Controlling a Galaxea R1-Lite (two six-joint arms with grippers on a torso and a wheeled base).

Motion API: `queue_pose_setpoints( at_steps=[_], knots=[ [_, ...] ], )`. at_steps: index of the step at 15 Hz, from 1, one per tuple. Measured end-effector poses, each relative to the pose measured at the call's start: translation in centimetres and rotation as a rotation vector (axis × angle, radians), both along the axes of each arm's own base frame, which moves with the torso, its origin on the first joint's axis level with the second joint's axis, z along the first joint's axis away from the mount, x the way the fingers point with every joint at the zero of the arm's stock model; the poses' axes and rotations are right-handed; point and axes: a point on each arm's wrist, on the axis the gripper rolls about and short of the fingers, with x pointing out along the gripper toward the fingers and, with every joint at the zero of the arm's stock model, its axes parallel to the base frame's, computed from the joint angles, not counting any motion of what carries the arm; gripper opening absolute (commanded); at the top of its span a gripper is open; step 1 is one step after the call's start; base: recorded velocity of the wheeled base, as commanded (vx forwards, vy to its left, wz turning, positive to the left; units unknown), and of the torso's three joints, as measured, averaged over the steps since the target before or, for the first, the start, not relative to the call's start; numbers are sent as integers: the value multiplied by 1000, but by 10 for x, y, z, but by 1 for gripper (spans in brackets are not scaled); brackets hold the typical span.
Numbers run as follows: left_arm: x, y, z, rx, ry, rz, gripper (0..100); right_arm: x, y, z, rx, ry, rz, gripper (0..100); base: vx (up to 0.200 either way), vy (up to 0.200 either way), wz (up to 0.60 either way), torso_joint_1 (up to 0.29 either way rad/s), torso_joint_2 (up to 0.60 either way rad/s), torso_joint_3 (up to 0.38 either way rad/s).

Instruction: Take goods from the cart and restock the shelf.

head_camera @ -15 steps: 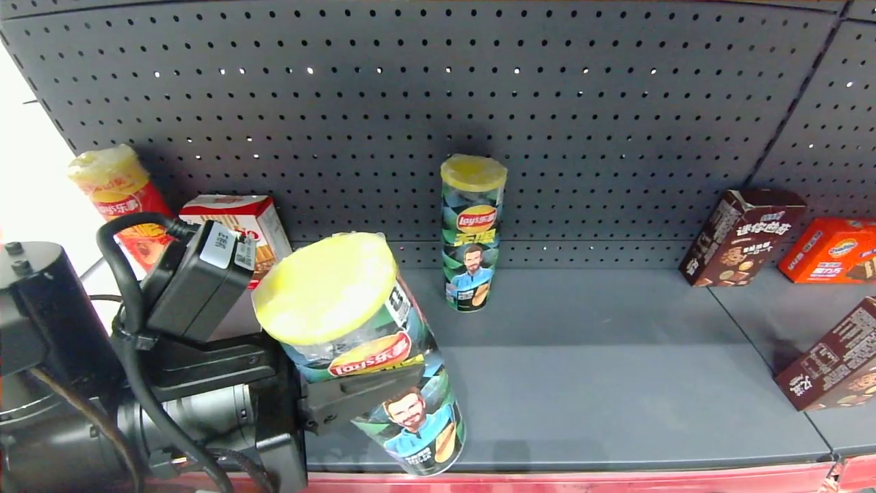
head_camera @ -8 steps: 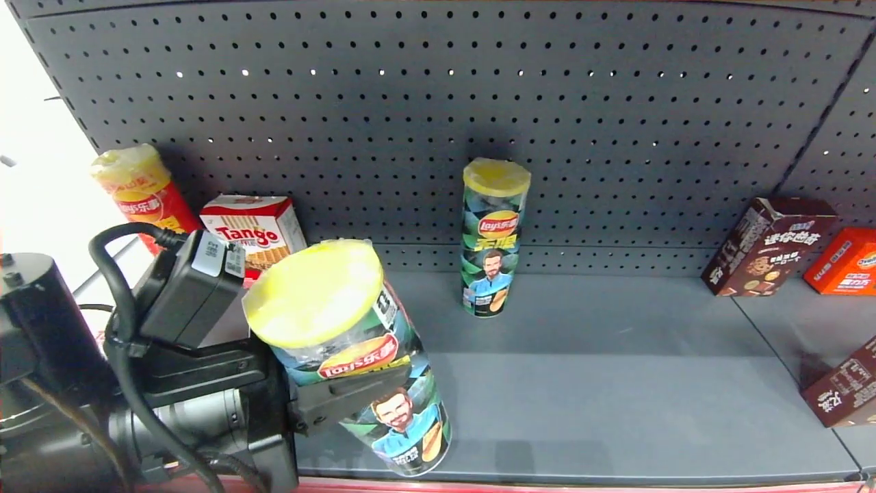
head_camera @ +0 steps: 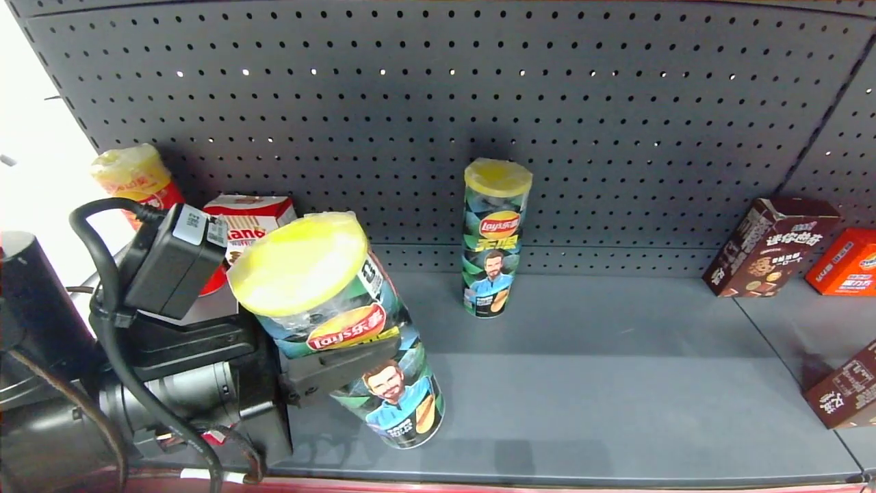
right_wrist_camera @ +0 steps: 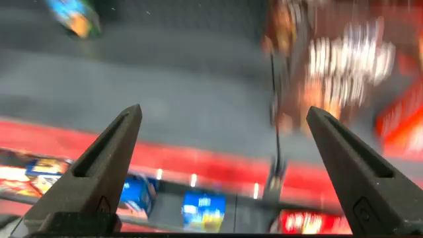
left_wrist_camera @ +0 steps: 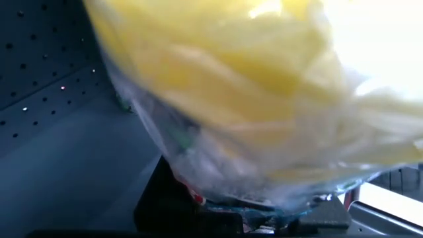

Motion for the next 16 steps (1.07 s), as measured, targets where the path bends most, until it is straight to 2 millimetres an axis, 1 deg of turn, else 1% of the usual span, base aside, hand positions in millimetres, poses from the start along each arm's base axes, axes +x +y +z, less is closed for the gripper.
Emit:
queue_pose_setpoints(
  at_steps=[2,3,5,7,10,12,14,16],
  knots=[
    [0,0,0,0,0,-1,0,12,1,36,-38,8,49,100,0,0,0,0,0,0],
    [0,0,0,-1,-1,0,0,22,1,53,-52,17,76,100,0,0,0,0,0,0],
    [0,1,0,-1,-1,2,0,44,3,78,-64,43,148,100,0,0,0,0,0,0],
    [0,1,0,-1,-2,2,0,72,11,98,-73,72,260,100,0,0,0,0,0,0],
    [3,4,3,-4,-11,24,0,110,28,113,-86,127,352,100,0,0,0,0,0,0],
    [5,7,6,-7,-19,39,0,136,41,120,-77,110,392,100,0,0,0,0,0,0],
    [6,6,9,-11,-25,38,0,160,56,122,-50,101,433,100,0,0,0,0,0,0],
    [8,6,9,9,12,39,0,182,69,120,-45,133,470,100,0,0,0,0,0,0]
  ],
)
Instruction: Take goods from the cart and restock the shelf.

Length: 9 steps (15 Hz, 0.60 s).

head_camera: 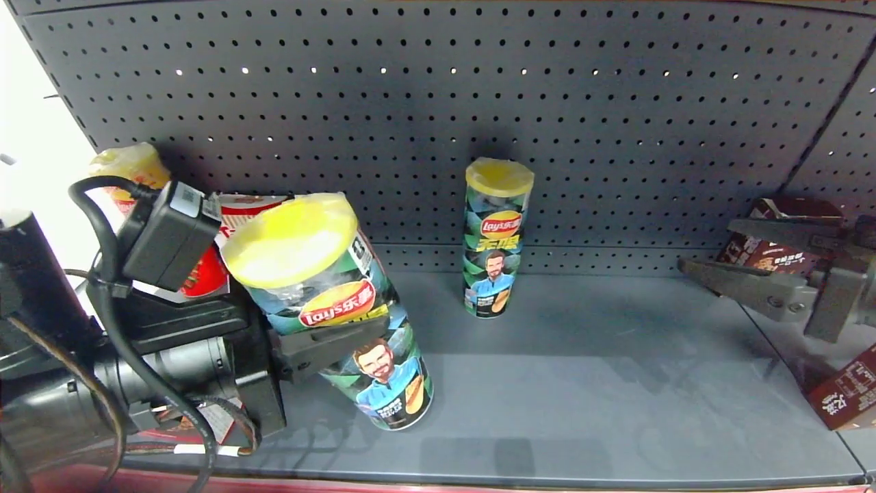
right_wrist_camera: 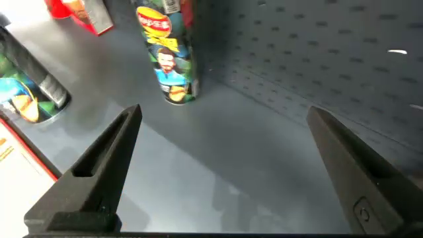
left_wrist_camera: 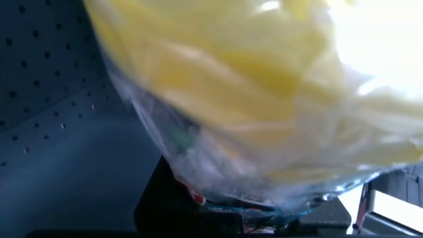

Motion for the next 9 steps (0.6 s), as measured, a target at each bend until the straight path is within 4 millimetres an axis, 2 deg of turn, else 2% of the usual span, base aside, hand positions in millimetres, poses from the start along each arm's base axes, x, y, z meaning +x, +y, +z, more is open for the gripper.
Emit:
queue_pose_setpoints(
  at_steps=[3,6,9],
  knots=[
    [0,-1,6,35,63,-6,0,25,14,4,-2,18,57,100,0,0,0,0,0,0],
    [-7,-1,14,69,51,-24,0,48,27,3,3,-11,174,100,0,0,0,0,0,0],
    [-12,2,17,73,47,-23,0,74,39,-6,14,-70,275,100,0,0,0,0,0,0]
  ],
)
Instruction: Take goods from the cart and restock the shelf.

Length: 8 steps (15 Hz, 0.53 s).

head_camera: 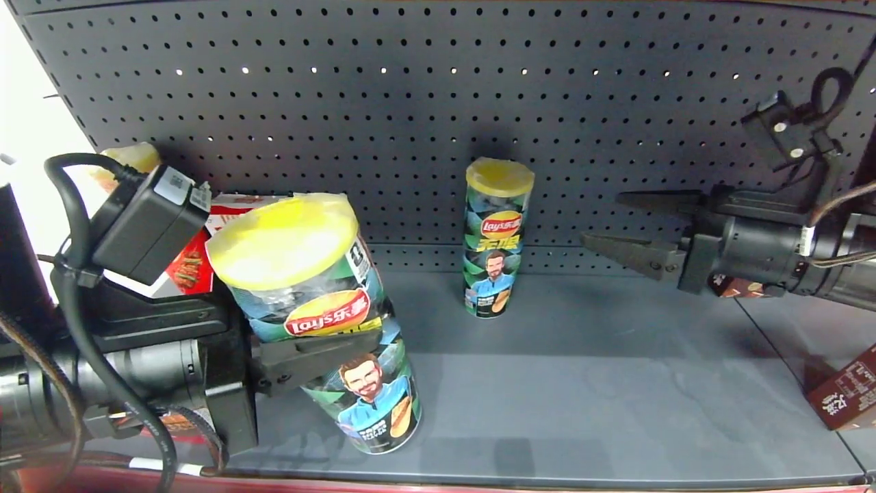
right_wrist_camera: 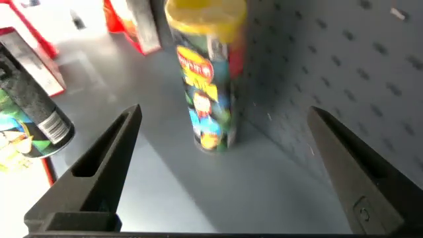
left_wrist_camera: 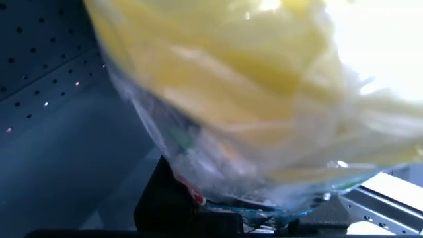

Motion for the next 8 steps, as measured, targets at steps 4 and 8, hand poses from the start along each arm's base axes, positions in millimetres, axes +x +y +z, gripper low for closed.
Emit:
queue_pose_setpoints(
  at_steps=[4,8],
  knots=[
    [-1,1,2,-5,-9,1,0,28,11,-15,-28,-17,99,100,0,0,0,0,0,0],
    [0,1,3,-7,-12,1,0,53,18,-22,-33,-35,231,100,0,0,0,0,0,0]
  ],
)
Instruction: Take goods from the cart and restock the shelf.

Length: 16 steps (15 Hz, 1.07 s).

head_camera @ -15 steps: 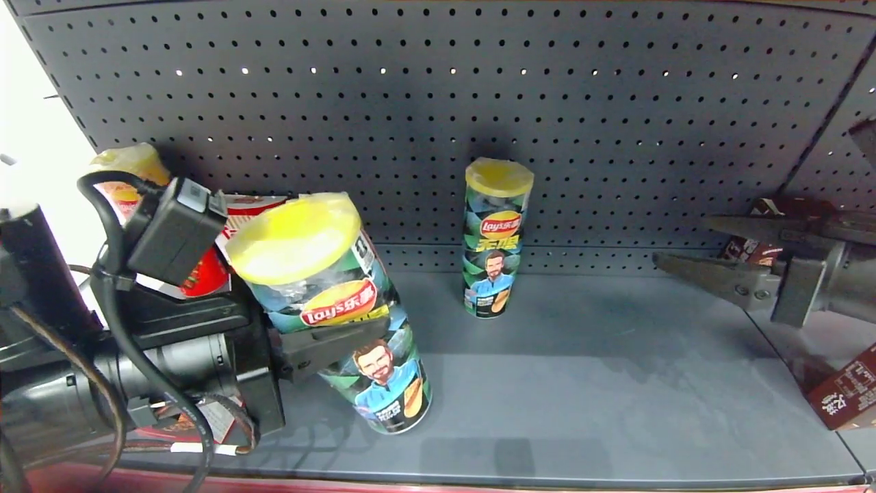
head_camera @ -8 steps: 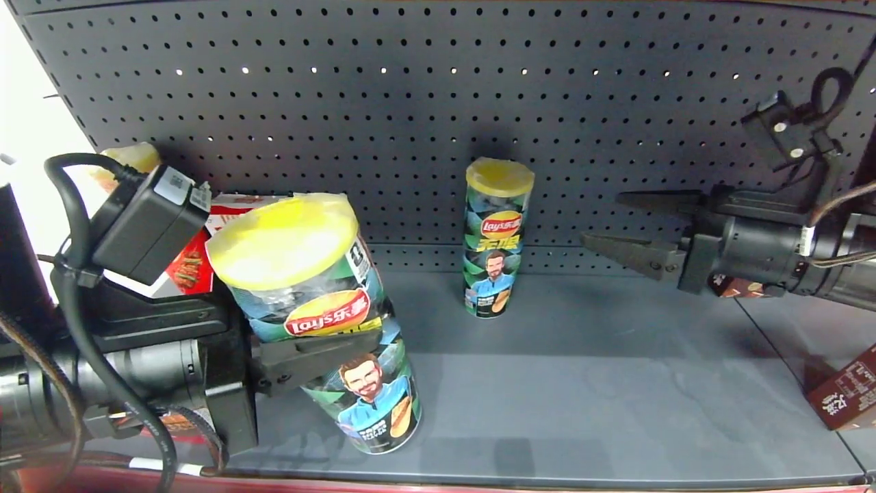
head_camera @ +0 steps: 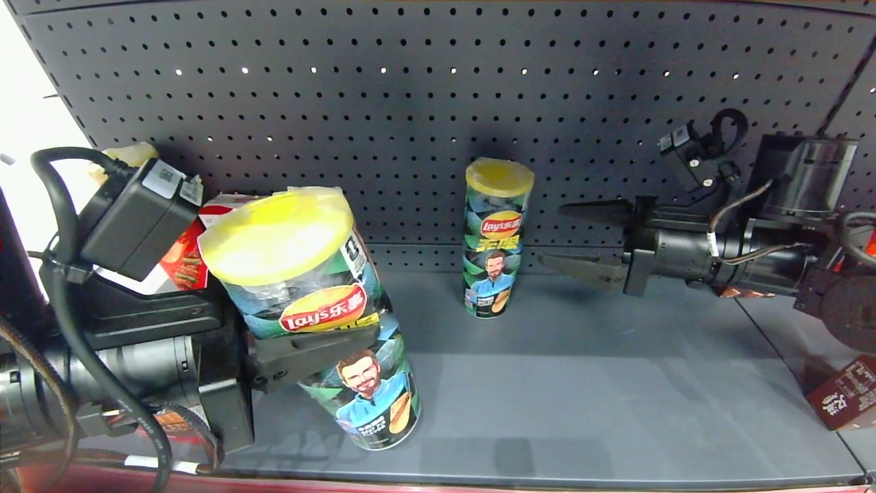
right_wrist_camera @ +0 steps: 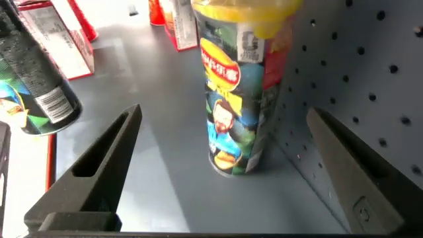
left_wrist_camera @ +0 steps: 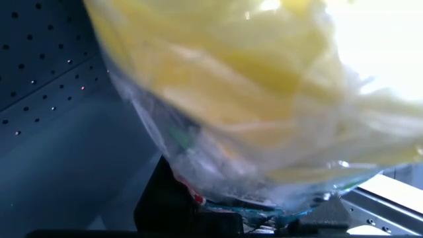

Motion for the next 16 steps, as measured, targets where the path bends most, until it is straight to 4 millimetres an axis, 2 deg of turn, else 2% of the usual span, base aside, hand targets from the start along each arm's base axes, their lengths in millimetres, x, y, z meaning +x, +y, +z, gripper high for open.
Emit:
queue_pose_setpoints(
  at_steps=[9,16],
  knots=[
    [2,-1,3,-5,-8,-1,0,53,29,-16,4,-4,82,100,0,0,0,0,0,0],
    [6,-4,3,-3,-5,0,0,71,47,-41,-8,30,107,100,0,0,0,0,0,0]
  ],
)
